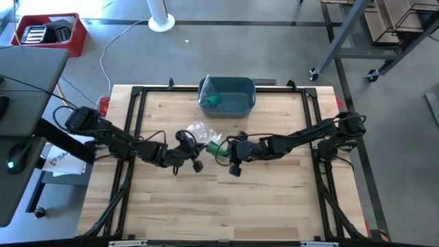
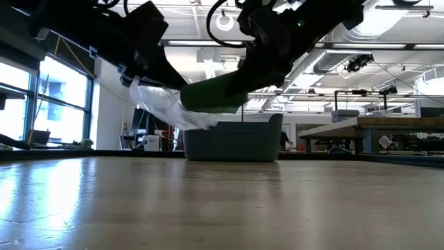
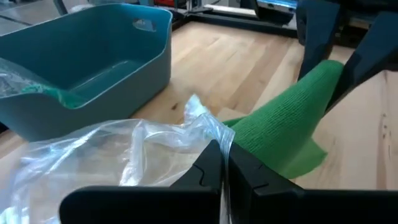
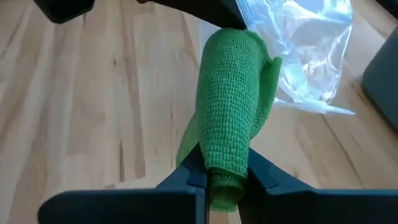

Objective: Roll bandage
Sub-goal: Put the green bandage into the transparent zip bag

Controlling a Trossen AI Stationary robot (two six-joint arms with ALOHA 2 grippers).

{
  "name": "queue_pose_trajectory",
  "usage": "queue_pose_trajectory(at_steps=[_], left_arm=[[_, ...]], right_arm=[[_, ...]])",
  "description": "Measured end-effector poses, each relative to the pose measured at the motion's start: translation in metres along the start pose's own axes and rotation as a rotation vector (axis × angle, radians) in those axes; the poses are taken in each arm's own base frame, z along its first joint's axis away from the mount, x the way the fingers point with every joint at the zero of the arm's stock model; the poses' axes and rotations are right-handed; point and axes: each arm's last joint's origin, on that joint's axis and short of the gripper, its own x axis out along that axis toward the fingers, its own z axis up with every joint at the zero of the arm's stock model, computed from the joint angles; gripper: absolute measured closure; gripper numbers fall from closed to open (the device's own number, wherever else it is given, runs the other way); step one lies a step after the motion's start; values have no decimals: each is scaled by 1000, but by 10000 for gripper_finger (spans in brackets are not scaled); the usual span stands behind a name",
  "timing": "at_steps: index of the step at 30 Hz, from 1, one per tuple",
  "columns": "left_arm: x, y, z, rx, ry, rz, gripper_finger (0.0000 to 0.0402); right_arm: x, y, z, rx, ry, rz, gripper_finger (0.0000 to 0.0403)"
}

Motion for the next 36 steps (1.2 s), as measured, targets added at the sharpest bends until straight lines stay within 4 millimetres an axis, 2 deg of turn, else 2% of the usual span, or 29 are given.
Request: queue_pose_trajectory(at_steps=[12,21,36], left_arm=[[0,0,1,-11,-9,-7,401],[0,-1,1,-11,-2,-27,401],[7,1,16,-122,-74,-132,401]], right_arm=[[1,-2,3,9,12,131,372],[3,-16,3,160,-16,-102,372],[4,-18,15,201,-121,-64,368]])
